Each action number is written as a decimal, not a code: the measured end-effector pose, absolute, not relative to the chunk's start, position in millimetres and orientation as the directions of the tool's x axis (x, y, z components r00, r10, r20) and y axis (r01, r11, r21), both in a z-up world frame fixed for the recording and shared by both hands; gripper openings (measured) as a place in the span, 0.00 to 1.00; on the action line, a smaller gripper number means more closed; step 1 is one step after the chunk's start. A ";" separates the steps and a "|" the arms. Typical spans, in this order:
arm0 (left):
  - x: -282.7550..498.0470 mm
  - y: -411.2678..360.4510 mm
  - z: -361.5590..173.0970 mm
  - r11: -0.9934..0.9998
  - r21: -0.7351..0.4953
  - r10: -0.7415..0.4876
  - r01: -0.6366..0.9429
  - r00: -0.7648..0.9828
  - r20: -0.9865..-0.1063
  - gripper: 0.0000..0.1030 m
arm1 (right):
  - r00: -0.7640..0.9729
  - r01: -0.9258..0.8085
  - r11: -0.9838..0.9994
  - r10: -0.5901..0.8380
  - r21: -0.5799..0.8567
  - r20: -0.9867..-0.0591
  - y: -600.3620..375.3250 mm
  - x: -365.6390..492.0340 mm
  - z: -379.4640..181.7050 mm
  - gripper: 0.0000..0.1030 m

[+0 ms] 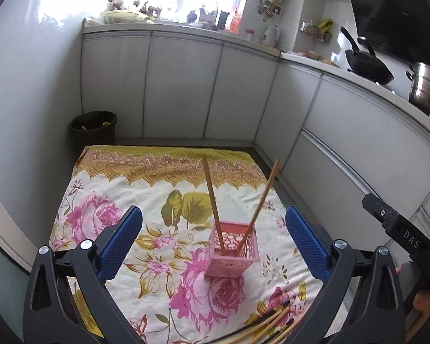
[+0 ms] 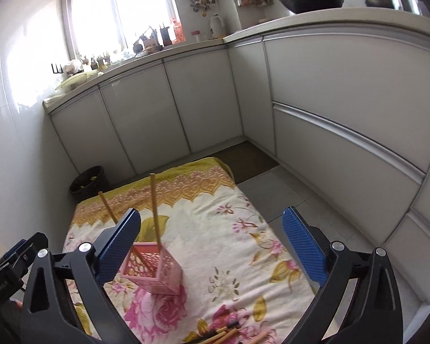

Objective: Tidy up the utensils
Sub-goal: 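Move the left gripper back to the chopstick pile and close on one chopstick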

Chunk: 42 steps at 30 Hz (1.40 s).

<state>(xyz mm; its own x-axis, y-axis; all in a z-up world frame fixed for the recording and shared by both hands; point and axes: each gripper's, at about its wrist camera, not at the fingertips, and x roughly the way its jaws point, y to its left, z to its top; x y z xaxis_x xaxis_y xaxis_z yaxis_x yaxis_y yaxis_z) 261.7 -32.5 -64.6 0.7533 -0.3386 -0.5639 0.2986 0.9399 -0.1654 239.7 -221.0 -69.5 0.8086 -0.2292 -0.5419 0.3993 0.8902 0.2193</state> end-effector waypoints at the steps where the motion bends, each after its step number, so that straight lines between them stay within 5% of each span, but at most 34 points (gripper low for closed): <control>1: 259.2 -38.0 -67.3 0.936 -0.153 -0.344 0.317 0.740 -0.578 0.93 | 0.803 0.409 0.888 -0.241 0.209 -0.545 -222.5 229.9 -72.0 0.94; 12: 227.6 -107.4 -123.5 0.838 -0.008 -0.358 0.545 0.539 -0.763 0.93 | 0.624 0.462 0.857 -0.133 0.227 -0.770 -251.6 138.3 -144.3 0.93; 21: 213.0 -164.4 -184.0 0.675 0.093 -0.222 0.732 0.322 -0.920 0.93 | 0.472 0.508 0.840 -0.088 0.188 -0.877 -265.3 101.0 -187.0 0.93; 23: 209.3 -176.0 -201.6 0.638 0.102 -0.186 0.764 0.281 -0.941 0.86 | 0.460 0.519 0.837 -0.100 0.176 -0.882 -267.8 94.5 -189.2 0.93; 25: 207.0 -185.2 -222.3 0.607 0.026 -0.171 0.794 0.162 -0.972 0.57 | 0.446 0.530 0.830 -0.095 0.177 -0.890 -273.3 88.3 -192.2 0.93; 28: 201.9 -195.1 -249.6 0.591 -0.024 -0.120 0.806 0.059 -0.991 0.38 | 0.426 0.547 0.812 -0.061 0.203 -0.902 -282.0 81.0 -198.8 0.93; 36: 203.9 -204.1 -271.5 0.625 -0.103 -0.106 0.774 -0.046 -0.993 0.31 | 0.401 0.547 0.800 0.008 0.246 -0.916 -287.6 74.1 -211.5 0.93; 42: 201.1 -206.4 -265.6 0.615 -0.095 -0.113 0.783 -0.032 -0.993 0.16 | 0.398 0.548 0.795 0.024 0.259 -0.917 -288.7 73.5 -213.9 0.93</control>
<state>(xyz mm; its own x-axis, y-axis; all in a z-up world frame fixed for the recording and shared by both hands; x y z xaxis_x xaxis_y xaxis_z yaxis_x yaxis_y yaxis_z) 201.1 -206.4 -265.6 -0.0318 -0.1127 -0.9931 0.7827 0.6151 -0.0949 73.5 -288.7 -213.9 0.3980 0.0240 -0.9171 0.5484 0.7952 0.2588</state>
